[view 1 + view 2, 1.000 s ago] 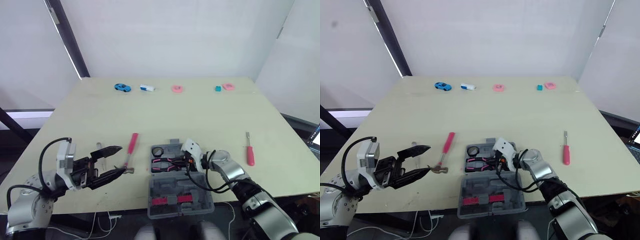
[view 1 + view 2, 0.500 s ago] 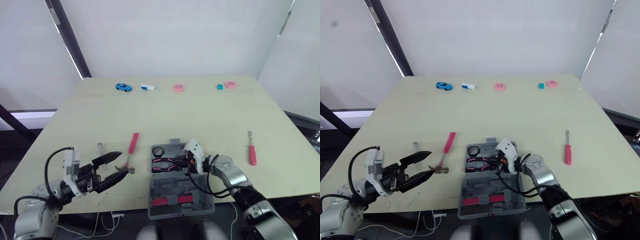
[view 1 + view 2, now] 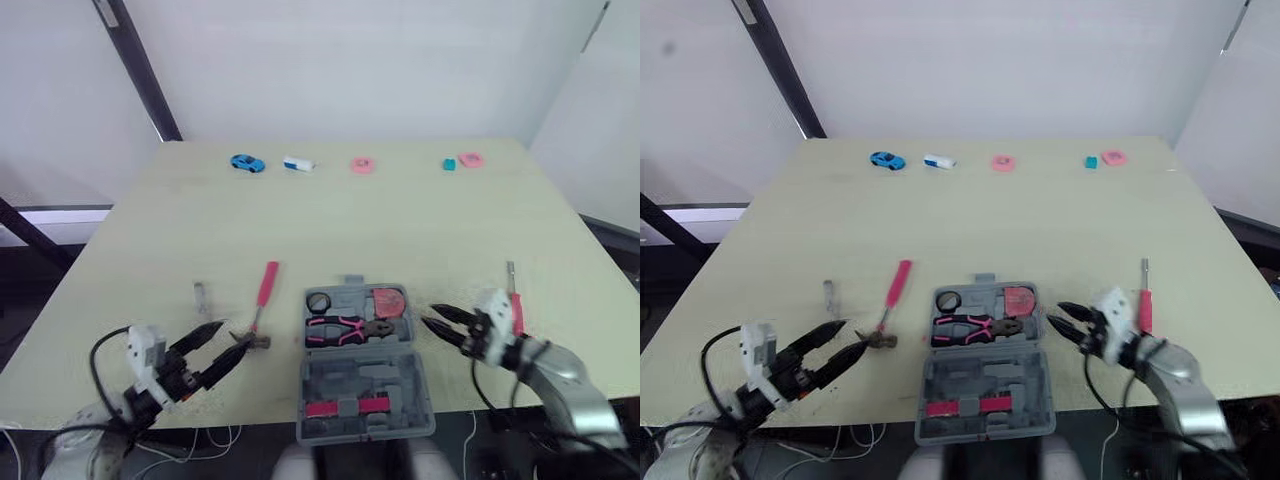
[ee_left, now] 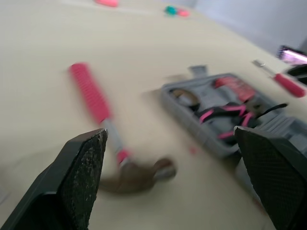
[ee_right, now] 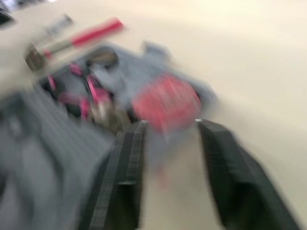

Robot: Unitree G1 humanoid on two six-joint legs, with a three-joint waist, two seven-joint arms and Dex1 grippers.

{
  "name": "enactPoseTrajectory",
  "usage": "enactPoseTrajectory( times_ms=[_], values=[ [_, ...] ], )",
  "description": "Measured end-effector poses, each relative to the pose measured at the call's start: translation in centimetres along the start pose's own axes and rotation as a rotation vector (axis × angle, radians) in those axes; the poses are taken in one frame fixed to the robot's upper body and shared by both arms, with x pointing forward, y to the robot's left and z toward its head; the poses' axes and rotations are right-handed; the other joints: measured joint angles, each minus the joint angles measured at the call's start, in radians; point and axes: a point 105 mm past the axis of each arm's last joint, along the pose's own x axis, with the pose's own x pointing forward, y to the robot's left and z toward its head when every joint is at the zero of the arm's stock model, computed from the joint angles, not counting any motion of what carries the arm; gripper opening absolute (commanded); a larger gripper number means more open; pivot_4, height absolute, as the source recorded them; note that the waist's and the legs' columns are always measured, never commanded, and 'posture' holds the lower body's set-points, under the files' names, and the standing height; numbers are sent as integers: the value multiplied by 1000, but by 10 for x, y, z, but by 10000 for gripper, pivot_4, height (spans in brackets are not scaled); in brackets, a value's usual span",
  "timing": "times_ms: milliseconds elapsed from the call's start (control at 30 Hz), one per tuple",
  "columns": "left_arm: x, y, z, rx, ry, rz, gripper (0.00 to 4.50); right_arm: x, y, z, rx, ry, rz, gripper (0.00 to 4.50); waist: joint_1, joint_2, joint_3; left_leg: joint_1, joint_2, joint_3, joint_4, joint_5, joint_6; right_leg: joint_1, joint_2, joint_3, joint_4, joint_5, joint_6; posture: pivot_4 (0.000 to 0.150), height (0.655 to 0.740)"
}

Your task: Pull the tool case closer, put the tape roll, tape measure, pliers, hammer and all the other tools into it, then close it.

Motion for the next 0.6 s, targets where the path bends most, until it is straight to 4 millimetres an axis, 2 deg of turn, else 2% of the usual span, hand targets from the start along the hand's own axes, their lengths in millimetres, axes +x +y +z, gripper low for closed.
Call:
enactPoseTrajectory(
  times_ms=[33, 100, 133, 267, 400, 500, 600],
  values=[
    [-8, 4, -5, -13, 3, 39, 45000, -22, -7, -7, 16, 25, -60, 36182, 6, 0, 1, 1, 0, 0, 0, 0, 0, 0, 0, 0, 0, 0, 1, 1500, 7400],
    [-18, 10, -13, -34, 14, 88, 45000, -47, -14, -15, 29, 59, -130, 44496, 7, -2, 2, 3, 0, 0, 0, 0, 0, 1, 0, 1, 0, 0, 1, 1500, 7400],
    [-22, 12, -17, -44, 19, 109, 45000, -63, -16, -19, 38, 76, -170, 44496, 9, -3, 3, 3, 0, -1, 1, 0, 0, 1, 0, 1, 0, 0, 1, 1500, 7400],
    [-29, 14, -22, -56, 34, 167, 45000, -99, -23, -27, 44, 124, -264, 44496, 9, -4, 5, 5, 3, -2, 2, -2, -4, 1, -3, 1, 0, 0, 1, 1500, 7400],
    [-21, 7, -12, -44, 38, 193, 45000, -118, -28, -32, 50, 154, -310, 44496, 9, -4, 5, 5, 3, -1, 2, -3, -5, 1, -3, 1, 0, 0, 1, 1500, 7400],
    [-8, -4, 2, -47, 17, 156, 45000, -115, -28, -28, 38, 154, -302, 44496, 9, -3, 6, 4, 3, -1, 1, -2, -3, 1, -3, 1, 0, 0, 1, 1500, 7400],
    [10, -20, 21, -9, 27, 79, 45000, -102, -28, -12, 20, 136, -266, 44496, 9, -2, 7, 4, 0, -1, 1, -1, -1, 1, 0, 1, 1, 0, 1, 1500, 7400]
  ],
)
